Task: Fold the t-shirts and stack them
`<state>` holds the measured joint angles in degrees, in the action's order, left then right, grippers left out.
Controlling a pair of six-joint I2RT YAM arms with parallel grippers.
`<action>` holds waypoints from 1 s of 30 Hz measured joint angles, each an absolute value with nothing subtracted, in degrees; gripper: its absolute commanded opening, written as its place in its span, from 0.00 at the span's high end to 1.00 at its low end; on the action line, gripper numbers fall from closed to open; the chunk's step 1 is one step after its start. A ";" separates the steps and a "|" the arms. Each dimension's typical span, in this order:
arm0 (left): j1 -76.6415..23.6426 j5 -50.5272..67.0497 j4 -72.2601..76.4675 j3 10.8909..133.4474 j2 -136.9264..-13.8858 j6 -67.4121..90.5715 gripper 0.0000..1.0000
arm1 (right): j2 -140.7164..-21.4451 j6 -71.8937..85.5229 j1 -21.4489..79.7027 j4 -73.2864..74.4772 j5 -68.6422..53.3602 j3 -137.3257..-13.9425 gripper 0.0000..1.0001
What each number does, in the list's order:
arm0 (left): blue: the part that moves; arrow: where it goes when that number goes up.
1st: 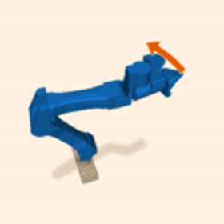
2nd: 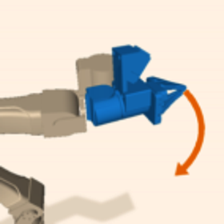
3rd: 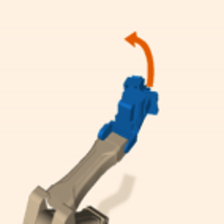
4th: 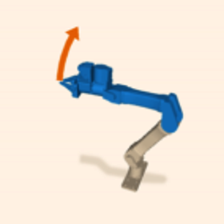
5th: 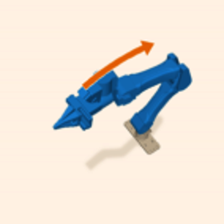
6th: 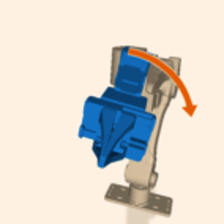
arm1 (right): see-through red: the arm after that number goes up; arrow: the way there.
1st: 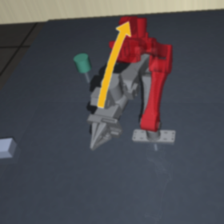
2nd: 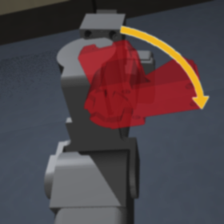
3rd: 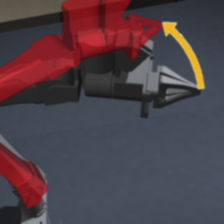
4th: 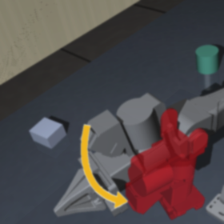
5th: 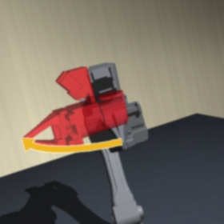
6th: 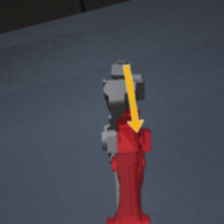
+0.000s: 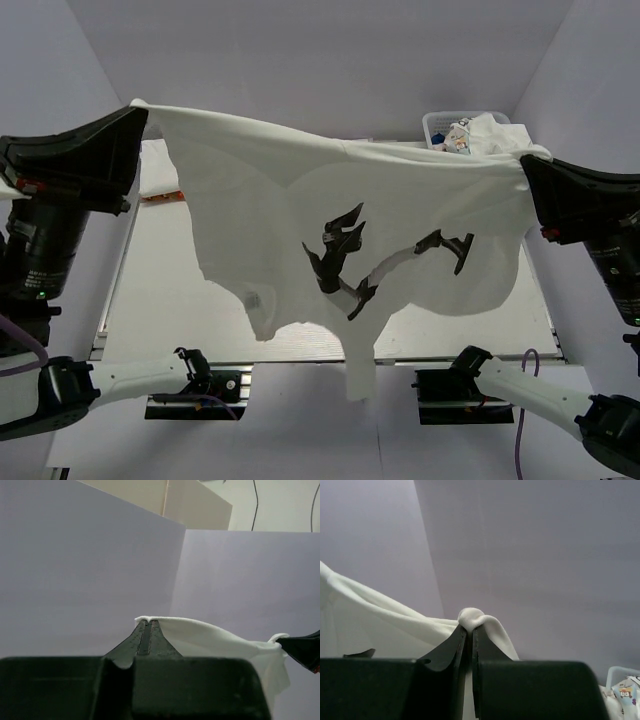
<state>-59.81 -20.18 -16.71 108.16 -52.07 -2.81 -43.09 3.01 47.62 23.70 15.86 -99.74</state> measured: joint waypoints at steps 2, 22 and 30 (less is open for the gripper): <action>-59.81 -20.69 -16.69 110.28 -54.19 -3.66 1.00 | -43.59 2.42 47.59 24.25 16.23 -99.74 1.00; -25.21 -50.15 -7.97 84.42 -107.94 7.22 0.00 | -106.56 14.81 29.06 20.69 27.53 -83.96 0.10; -25.21 -39.42 -18.15 91.59 -114.69 17.12 0.00 | -103.39 14.76 28.10 19.59 23.75 -82.24 0.10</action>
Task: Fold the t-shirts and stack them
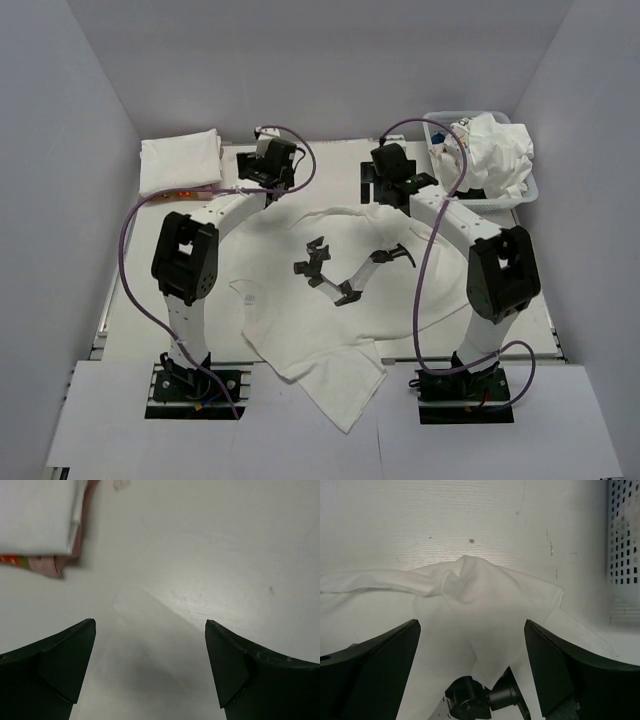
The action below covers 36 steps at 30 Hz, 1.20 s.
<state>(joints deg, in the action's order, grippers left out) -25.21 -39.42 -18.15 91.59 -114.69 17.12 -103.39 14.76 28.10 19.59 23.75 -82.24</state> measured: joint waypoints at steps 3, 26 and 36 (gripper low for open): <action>-25.89 -36.34 -20.03 83.90 -110.74 21.34 0.00 | -101.12 14.87 27.83 19.77 23.44 -80.40 0.10; -26.50 -26.17 -17.12 48.12 -92.99 33.95 0.00 | -111.90 19.03 24.88 19.68 19.46 -74.46 0.82; -26.48 -29.43 -16.53 48.38 -93.91 35.79 0.00 | -108.12 18.72 24.60 20.05 21.54 -74.48 0.92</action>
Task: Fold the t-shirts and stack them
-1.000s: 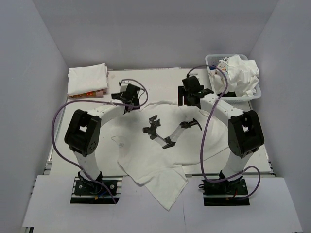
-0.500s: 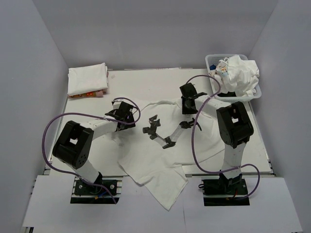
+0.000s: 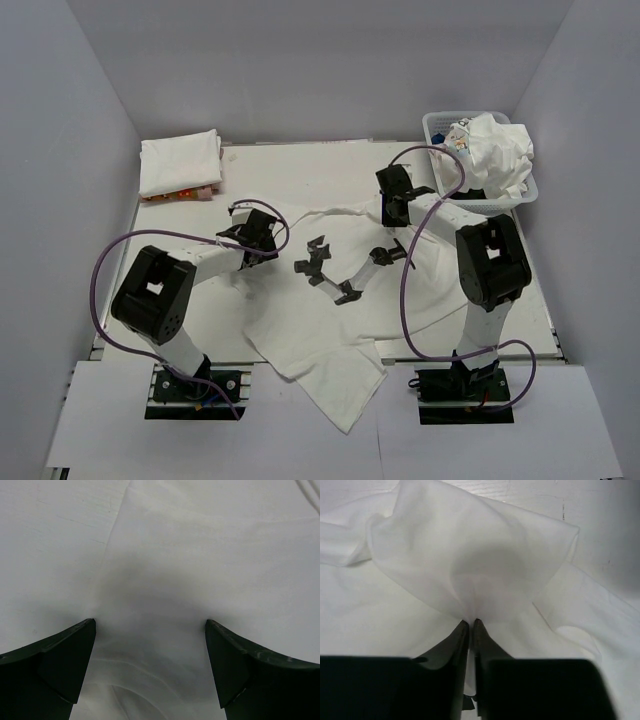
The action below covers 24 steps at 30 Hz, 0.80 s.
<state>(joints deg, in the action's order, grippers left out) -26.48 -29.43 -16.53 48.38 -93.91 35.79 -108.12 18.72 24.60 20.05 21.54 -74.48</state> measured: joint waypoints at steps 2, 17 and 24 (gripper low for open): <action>-26.48 -30.70 -17.23 49.25 -94.63 36.49 0.00 | -108.05 18.35 24.45 20.03 22.11 -74.50 0.94; -26.37 -34.15 -18.28 53.58 -98.72 37.45 0.00 | -116.51 8.05 22.63 11.40 27.22 -93.45 0.93; -26.24 -35.66 -17.67 56.88 -101.89 37.08 0.00 | -143.52 -4.73 18.02 4.32 37.47 -130.93 0.17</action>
<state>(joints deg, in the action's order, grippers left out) -26.24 -35.66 -17.67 56.88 -101.89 37.08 -143.52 -4.73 18.02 4.32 37.47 -130.93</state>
